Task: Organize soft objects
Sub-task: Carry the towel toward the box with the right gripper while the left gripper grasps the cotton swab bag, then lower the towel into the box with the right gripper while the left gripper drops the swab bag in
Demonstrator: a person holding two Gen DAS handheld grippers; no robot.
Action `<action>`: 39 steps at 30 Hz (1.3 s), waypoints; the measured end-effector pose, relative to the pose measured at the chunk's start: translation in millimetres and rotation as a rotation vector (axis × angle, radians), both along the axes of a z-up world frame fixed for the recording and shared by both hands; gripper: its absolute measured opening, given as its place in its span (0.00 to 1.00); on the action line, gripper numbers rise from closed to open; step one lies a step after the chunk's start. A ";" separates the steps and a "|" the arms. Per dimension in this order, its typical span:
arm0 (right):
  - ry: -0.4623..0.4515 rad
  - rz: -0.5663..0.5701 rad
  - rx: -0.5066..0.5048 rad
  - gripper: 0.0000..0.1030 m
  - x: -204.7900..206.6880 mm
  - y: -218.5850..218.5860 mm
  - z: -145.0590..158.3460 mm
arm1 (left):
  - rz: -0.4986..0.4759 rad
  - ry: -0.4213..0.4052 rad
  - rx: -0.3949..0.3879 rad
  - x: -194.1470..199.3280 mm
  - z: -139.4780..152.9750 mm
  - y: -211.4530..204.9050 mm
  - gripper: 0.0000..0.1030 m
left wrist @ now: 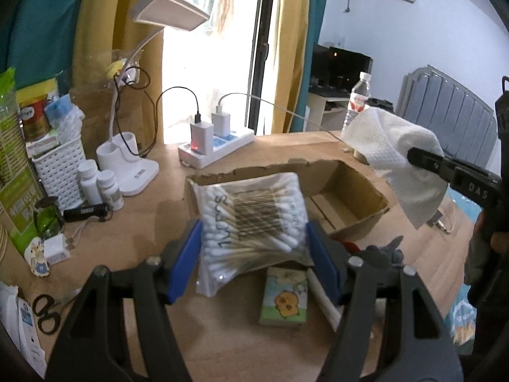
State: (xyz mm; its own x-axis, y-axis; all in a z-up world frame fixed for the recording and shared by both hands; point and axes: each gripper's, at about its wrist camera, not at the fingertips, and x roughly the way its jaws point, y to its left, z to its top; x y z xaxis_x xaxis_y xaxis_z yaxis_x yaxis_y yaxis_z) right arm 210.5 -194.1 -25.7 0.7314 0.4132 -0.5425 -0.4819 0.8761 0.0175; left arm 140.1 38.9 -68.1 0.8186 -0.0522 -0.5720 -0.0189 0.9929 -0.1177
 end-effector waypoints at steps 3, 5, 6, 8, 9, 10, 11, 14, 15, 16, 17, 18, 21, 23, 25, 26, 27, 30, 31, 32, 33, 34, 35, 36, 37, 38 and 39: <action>0.006 0.005 0.005 0.09 10.4 1.8 -2.7 | 0.007 0.006 0.000 9.5 -1.5 2.8 0.65; 0.011 0.008 0.011 0.09 16.6 2.0 -4.5 | 0.010 0.013 0.002 15.1 -3.4 4.0 0.65; 0.012 0.010 0.012 0.09 19.4 2.1 -5.2 | 0.011 0.016 0.004 17.8 -4.3 4.3 0.65; 0.016 0.015 0.015 0.09 24.7 3.2 -7.1 | 0.012 0.024 0.006 23.4 -6.3 4.9 0.65; 0.018 0.015 0.017 0.09 27.4 3.8 -8.3 | 0.013 0.026 0.007 25.4 -7.2 4.9 0.65; 0.021 0.015 0.019 0.09 29.9 3.9 -9.2 | 0.013 0.029 0.009 28.1 -8.4 5.0 0.65; 0.025 0.015 0.023 0.09 33.4 3.8 -10.9 | 0.014 0.032 0.009 30.4 -9.3 4.4 0.65; 0.037 0.018 0.026 0.09 41.8 5.8 -16.1 | 0.000 0.032 0.024 37.7 -13.6 0.6 0.65; 0.042 0.019 0.026 0.09 44.5 6.5 -18.3 | 0.003 0.038 0.022 40.8 -15.4 0.9 0.65; 0.048 0.022 0.026 0.09 47.1 7.0 -20.7 | 0.003 0.043 0.014 43.7 -17.0 1.2 0.65; 0.053 0.025 0.026 0.09 49.5 7.9 -23.3 | 0.004 0.050 0.012 46.6 -18.7 1.3 0.65; 0.058 0.027 0.025 0.09 51.6 8.9 -25.4 | 0.004 0.055 0.014 49.1 -20.2 0.9 0.65; 0.081 0.033 0.023 0.09 61.6 11.0 -34.6 | -0.003 0.077 0.011 57.5 -27.3 0.0 0.65; 0.102 0.037 0.019 0.09 68.3 13.4 -41.9 | -0.001 0.090 0.004 62.7 -31.3 0.4 0.65; 0.121 0.043 0.014 0.09 73.2 15.3 -48.9 | -0.007 0.104 0.002 68.1 -35.4 -0.5 0.65; 0.132 0.046 0.011 0.09 74.6 16.6 -52.3 | -0.008 0.110 0.001 69.8 -37.7 -0.9 0.65; 0.142 0.049 0.008 0.09 75.8 18.0 -54.9 | -0.010 0.118 -0.002 72.6 -40.3 -0.9 0.65; 0.180 0.055 -0.007 0.09 79.9 21.8 -66.5 | -0.011 0.138 -0.006 79.5 -47.4 0.7 0.65; 0.193 0.054 -0.009 0.09 80.9 22.1 -69.9 | -0.010 0.147 -0.010 81.8 -51.0 1.8 0.65; 0.203 0.053 -0.013 0.09 81.6 23.0 -72.6 | -0.008 0.152 -0.007 83.1 -53.4 2.7 0.65; 0.222 0.053 -0.022 0.09 83.2 23.8 -77.2 | -0.008 0.146 0.008 83.6 -54.4 2.5 0.65; 0.244 0.052 -0.034 0.09 84.8 24.8 -82.5 | -0.013 0.145 0.018 84.6 -55.0 2.0 0.65; 0.255 0.050 -0.046 0.09 85.3 25.9 -86.4 | -0.019 0.146 0.019 85.7 -55.7 2.3 0.65; 0.252 0.047 -0.069 0.09 84.5 27.9 -88.7 | -0.023 0.147 0.020 87.3 -56.6 2.5 0.66; 0.240 0.051 -0.091 0.09 82.1 30.5 -88.8 | -0.027 0.147 0.023 87.8 -57.0 2.2 0.66; 0.238 0.056 -0.108 0.10 80.9 32.4 -89.3 | -0.037 0.146 0.025 88.9 -57.9 1.7 0.67; 0.238 0.057 -0.118 0.10 80.1 33.4 -89.7 | -0.042 0.145 0.020 89.8 -58.5 2.3 0.67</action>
